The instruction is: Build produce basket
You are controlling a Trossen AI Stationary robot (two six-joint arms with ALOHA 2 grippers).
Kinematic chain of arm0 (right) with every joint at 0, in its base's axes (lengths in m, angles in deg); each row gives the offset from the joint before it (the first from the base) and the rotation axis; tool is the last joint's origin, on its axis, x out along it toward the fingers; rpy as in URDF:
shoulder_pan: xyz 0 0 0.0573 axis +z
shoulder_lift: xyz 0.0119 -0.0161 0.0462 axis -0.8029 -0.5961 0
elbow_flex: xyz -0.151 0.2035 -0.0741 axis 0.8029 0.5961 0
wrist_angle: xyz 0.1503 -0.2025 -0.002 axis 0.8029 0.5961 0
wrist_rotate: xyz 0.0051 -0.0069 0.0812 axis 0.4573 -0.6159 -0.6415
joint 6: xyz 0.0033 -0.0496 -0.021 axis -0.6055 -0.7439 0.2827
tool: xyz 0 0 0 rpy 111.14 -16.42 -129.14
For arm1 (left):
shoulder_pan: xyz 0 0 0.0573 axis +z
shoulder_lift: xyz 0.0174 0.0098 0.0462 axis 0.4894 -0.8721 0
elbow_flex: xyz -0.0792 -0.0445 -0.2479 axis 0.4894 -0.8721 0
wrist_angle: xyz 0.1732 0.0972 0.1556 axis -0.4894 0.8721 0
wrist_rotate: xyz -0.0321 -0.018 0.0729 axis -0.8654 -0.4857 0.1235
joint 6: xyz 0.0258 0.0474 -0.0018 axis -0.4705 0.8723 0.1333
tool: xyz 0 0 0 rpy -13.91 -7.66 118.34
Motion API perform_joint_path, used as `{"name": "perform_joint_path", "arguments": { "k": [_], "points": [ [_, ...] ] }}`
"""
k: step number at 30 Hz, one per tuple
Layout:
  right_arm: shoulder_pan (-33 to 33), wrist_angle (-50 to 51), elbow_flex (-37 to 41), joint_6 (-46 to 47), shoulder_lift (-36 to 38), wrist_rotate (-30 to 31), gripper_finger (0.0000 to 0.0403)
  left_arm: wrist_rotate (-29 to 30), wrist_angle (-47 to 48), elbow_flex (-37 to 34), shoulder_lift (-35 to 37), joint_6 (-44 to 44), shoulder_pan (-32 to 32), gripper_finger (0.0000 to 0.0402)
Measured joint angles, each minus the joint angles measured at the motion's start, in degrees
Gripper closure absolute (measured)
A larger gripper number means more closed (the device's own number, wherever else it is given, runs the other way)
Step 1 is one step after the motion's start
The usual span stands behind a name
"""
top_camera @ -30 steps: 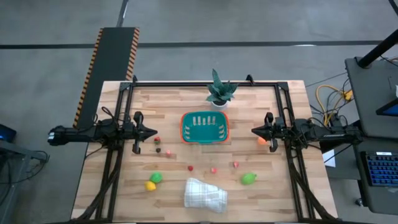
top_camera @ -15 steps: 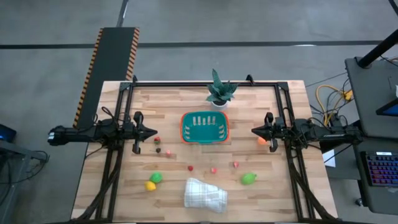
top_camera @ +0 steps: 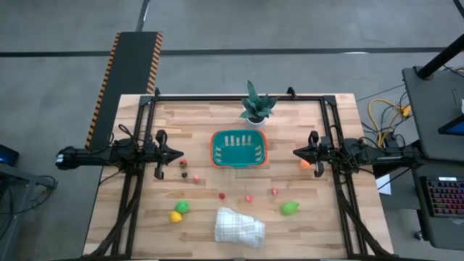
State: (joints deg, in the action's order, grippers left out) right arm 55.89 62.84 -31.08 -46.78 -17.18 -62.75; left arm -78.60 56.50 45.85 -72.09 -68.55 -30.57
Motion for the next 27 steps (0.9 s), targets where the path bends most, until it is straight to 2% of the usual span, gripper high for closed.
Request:
{"name": "perform_joint_path", "arguments": {
  "k": [14, 27],
  "points": [
    [0.0, -0.2, 0.0, 0.0, 0.0, 0.0, 0.039, 0.0, 0.0, 0.0, 0.0, 0.0, 0.0, 0.0402],
    [0.0, -1.4, 0.0, -6.2, 0.0, 0.5, 0.039, 0.0, -0.5, 0.0, 0.0, 0.5, 0.0, 0.0402]
  ]
}}
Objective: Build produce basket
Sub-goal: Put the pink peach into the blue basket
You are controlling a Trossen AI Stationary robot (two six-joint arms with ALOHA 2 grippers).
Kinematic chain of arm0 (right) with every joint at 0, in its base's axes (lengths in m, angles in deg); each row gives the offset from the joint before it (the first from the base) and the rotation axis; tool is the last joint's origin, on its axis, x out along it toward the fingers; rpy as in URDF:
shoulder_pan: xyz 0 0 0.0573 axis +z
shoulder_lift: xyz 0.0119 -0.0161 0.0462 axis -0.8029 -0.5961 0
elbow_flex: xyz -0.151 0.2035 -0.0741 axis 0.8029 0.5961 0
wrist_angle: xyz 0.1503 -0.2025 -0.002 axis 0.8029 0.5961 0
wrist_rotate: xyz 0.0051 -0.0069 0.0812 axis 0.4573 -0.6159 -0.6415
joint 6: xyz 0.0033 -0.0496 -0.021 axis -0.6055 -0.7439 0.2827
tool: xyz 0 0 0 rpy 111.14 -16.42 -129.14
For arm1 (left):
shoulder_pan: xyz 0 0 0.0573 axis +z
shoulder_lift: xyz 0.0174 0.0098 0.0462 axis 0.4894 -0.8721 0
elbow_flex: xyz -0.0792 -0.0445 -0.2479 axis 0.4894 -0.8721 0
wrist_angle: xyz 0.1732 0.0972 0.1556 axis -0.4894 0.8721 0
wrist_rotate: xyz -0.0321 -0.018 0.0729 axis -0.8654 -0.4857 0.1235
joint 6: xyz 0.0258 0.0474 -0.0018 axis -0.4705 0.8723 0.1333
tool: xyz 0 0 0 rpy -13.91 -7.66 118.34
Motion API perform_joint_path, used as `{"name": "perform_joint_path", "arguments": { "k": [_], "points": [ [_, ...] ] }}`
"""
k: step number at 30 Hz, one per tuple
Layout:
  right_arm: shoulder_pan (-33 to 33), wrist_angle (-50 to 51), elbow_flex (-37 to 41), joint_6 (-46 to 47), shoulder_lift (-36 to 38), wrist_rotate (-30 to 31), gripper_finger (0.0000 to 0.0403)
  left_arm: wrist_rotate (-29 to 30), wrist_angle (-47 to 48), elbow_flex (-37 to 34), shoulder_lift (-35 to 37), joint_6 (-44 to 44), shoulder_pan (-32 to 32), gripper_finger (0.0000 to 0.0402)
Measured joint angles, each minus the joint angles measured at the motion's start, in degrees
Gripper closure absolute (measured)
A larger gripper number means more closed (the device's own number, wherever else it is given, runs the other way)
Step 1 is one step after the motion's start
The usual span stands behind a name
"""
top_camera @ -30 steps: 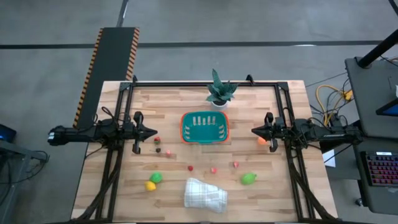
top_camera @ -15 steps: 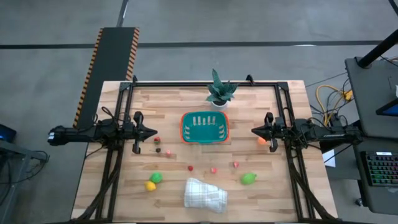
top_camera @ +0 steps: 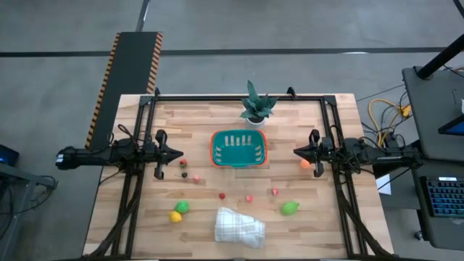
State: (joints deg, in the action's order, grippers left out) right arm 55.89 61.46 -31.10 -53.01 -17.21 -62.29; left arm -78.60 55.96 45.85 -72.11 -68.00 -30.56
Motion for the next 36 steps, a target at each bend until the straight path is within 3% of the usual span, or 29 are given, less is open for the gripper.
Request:
{"name": "perform_joint_path", "arguments": {
  "k": [6, 8, 11, 15, 19, 24, 27, 30, 36],
  "points": [
    [0.0, -3.1, 0.0, -1.1, 0.0, -0.3, 0.0388, 0.4, -0.3, 0.0, 0.0, 0.5, 0.0, 0.0402],
    [0.0, -2.6, -0.1, 0.1, 0.0, -3.8, 0.0375, 1.3, -1.3, 0.0, 0.0, 2.1, 0.0, 0.0402],
    [0.0, 0.5, -1.4, 2.6, -1.1, -8.1, 0.0332, 1.3, -2.5, 0.0, 0.0, 2.7, 0.0, 0.0402],
    [0.0, 1.1, -3.8, 3.0, -4.1, -7.8, 0.0251, 2.0, -3.2, 0.0, 0.0, 2.9, 0.0, 0.0402],
    [0.0, -0.2, -8.8, -0.9, -7.1, -6.2, 0.0186, 6.4, -3.2, 0.0, 0.0, 2.9, 0.0, 0.0402],
    [0.0, -2.1, -17.5, -10.8, -10.3, -3.7, 0.0148, 10.2, -5.1, 0.0, 0.0, 2.9, 0.0, 0.0402],
    [0.0, -1.7, -23.5, -11.5, -12.1, -3.0, 0.0143, 10.8, -8.1, 0.0, 0.0, 2.9, 0.0, 0.0402],
    [0.0, 4.2, -29.4, -10.8, -13.9, -3.0, 0.0145, 10.8, -10.6, 0.0, 0.0, 3.0, 0.0, 0.0402],
    [0.0, 27.3, -42.5, -11.6, -20.6, -3.0, 0.0153, 10.8, -11.5, 0.0, 0.0, 3.0, 0.0, 0.0402]
  ]
}}
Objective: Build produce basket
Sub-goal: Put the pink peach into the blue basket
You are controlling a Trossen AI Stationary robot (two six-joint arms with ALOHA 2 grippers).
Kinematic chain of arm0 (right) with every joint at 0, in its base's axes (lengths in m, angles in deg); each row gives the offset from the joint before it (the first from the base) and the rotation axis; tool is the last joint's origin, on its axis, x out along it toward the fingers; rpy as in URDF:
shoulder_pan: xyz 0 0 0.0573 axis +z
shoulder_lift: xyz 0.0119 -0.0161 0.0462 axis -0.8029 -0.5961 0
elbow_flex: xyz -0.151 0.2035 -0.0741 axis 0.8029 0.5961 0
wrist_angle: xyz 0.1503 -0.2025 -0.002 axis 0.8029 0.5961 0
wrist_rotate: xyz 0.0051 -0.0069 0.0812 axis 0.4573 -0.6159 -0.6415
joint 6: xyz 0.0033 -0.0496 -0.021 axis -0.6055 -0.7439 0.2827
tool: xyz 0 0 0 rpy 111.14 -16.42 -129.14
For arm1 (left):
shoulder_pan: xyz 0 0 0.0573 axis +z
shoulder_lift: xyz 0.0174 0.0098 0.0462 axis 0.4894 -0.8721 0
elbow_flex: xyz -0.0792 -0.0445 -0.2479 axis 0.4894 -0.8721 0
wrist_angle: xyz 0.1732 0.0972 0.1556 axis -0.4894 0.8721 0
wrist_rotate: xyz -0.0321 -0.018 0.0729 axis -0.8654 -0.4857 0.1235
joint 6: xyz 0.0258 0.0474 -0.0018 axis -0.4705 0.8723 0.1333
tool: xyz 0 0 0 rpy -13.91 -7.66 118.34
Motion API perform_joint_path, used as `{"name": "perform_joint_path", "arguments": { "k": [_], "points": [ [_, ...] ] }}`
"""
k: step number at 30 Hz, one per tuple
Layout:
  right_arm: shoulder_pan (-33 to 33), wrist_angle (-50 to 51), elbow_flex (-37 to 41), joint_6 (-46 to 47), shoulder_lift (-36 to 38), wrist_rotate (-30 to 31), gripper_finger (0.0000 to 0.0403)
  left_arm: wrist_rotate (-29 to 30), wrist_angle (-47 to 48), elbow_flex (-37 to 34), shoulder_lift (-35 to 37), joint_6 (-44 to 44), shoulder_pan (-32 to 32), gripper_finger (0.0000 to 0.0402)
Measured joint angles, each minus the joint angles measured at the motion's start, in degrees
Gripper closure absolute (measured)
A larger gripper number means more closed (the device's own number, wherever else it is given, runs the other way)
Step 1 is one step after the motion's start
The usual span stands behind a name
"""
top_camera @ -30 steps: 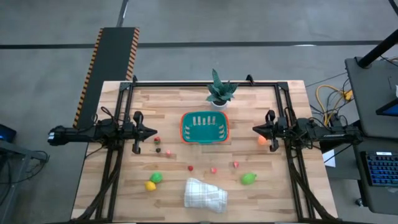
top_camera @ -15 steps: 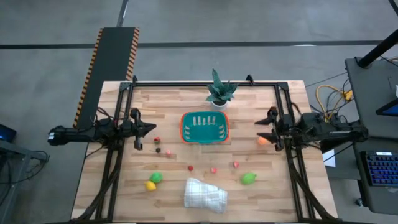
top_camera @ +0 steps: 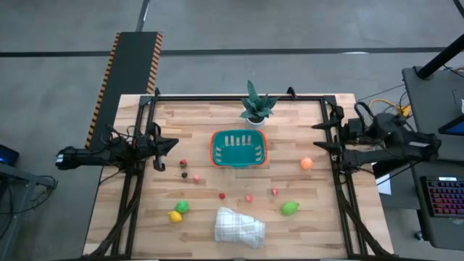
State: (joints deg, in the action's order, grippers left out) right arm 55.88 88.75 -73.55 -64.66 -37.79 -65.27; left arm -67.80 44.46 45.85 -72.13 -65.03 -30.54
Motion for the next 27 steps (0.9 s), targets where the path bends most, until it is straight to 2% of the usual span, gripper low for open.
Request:
{"name": "perform_joint_path", "arguments": {
  "k": [6, 10, 14, 18, 21, 27],
  "points": [
    [0.0, 23.6, -11.6, 0.3, -10.0, 1.1, 0.0157, 0.0, -0.5, 0.0, 0.0, 0.0, 0.0, 0.0402],
    [0.0, 37.9, -17.3, 5.5, -16.8, 8.3, 0.0147, 2.1, -0.9, 0.0, 0.1, -0.4, 0.0, 0.0402],
    [0.0, 48.6, -20.5, 9.5, -23.3, 15.6, 0.0117, 3.9, -1.0, 0.0, -0.1, -0.5, 0.0, 0.0402],
    [0.0, 51.8, -20.6, 12.0, -29.0, 16.0, 0.0078, 4.1, -1.0, 0.0, -0.3, -0.6, 0.0, 0.0402],
    [0.0, 52.2, -18.4, 12.5, -32.2, 13.7, 0.0055, 4.2, -0.9, 0.0, -0.3, -0.6, 0.0, 0.0402],
    [0.0, 51.5, -12.5, 16.8, -36.5, 10.1, 0.0046, 4.4, -0.9, 0.0, -0.3, -0.5, 0.0, 0.0402]
  ]
}}
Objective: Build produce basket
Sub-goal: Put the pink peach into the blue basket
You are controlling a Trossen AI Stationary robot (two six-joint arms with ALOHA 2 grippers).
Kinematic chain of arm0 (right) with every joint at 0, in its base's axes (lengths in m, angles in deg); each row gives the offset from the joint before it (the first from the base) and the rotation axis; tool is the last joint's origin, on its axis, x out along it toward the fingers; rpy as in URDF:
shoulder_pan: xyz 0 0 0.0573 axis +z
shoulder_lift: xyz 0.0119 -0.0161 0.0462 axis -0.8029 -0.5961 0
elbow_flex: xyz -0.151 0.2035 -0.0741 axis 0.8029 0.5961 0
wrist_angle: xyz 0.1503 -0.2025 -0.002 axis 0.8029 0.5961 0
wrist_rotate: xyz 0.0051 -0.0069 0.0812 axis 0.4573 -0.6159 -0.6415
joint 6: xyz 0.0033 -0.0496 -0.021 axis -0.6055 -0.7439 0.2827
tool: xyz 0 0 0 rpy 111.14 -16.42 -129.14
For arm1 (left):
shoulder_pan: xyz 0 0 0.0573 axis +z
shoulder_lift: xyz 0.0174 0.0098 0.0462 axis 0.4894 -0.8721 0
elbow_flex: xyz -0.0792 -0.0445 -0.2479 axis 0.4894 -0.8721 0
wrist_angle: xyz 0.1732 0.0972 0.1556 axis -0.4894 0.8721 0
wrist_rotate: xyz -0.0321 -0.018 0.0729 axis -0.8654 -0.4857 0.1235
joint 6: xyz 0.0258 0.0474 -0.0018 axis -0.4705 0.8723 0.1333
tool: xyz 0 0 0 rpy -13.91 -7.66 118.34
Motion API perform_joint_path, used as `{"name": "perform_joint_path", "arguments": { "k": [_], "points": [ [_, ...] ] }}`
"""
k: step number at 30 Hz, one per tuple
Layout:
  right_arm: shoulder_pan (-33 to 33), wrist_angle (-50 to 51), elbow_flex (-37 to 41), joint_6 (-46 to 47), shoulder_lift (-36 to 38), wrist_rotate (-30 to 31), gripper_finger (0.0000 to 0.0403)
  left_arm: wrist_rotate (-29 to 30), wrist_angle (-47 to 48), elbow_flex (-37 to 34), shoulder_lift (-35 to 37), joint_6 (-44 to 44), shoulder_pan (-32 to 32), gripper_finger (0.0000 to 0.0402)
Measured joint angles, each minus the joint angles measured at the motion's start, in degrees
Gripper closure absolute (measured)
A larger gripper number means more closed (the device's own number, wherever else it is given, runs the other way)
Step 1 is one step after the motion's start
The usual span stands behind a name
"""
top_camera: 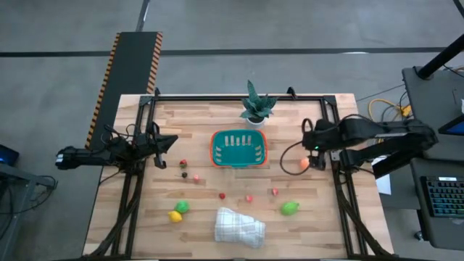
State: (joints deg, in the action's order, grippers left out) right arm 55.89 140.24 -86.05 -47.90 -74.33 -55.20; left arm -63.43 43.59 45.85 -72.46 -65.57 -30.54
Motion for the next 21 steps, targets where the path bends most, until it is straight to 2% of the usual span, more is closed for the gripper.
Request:
{"name": "perform_joint_path", "arguments": {
  "k": [5, 12, 21],
  "points": [
    [0.0, -0.7, 4.7, 4.7, -0.7, -0.6, 0.0054, 0.0, 0.0, 0.0, -0.1, 0.0, 0.0, 0.0402],
    [0.0, -8.0, 11.5, 7.5, 0.7, -5.9, 0.0056, 0.1, 0.0, 0.0, -0.3, 0.0, 0.0, 0.0402],
    [0.0, -11.6, 16.2, 8.2, 0.2, -6.1, 0.0055, 0.6, 0.0, 0.0, -0.3, 0.1, 0.0, 0.0402]
  ]
}}
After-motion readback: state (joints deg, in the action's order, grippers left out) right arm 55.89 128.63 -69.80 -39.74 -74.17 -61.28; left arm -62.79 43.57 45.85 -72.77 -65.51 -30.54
